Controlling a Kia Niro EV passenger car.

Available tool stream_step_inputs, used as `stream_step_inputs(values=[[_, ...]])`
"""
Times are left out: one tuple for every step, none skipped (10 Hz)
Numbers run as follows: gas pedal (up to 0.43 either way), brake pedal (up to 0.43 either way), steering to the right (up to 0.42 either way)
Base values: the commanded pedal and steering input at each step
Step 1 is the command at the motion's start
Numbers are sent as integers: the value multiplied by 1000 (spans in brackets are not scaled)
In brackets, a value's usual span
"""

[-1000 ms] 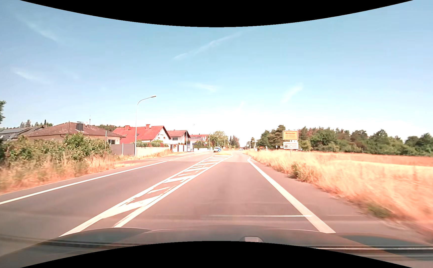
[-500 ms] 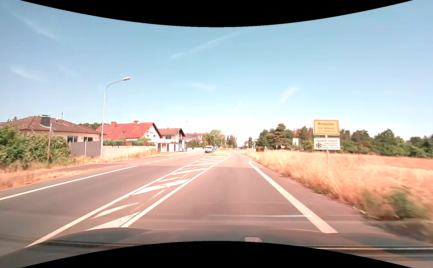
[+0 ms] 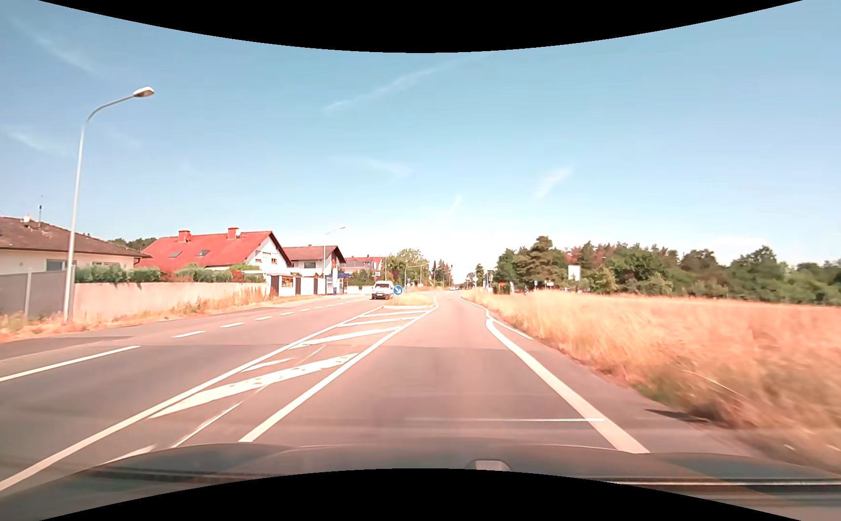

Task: Follow the waypoints while adhering to traffic rules and regulations

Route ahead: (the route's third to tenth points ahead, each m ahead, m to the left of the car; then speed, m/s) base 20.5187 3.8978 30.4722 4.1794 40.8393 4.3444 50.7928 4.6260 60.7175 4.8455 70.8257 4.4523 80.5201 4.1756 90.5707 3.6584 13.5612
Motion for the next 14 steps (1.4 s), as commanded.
stream_step_inputs(values=[[0,0,10],[0,0,10],[0,0,9],[0,0,9],[0,0,7],[0,0,6],[0,0,5],[0,0,5],[0,0,5],[0,0,5],[0,0,5],[0,0,5],[0,0,3],[0,0,0]])
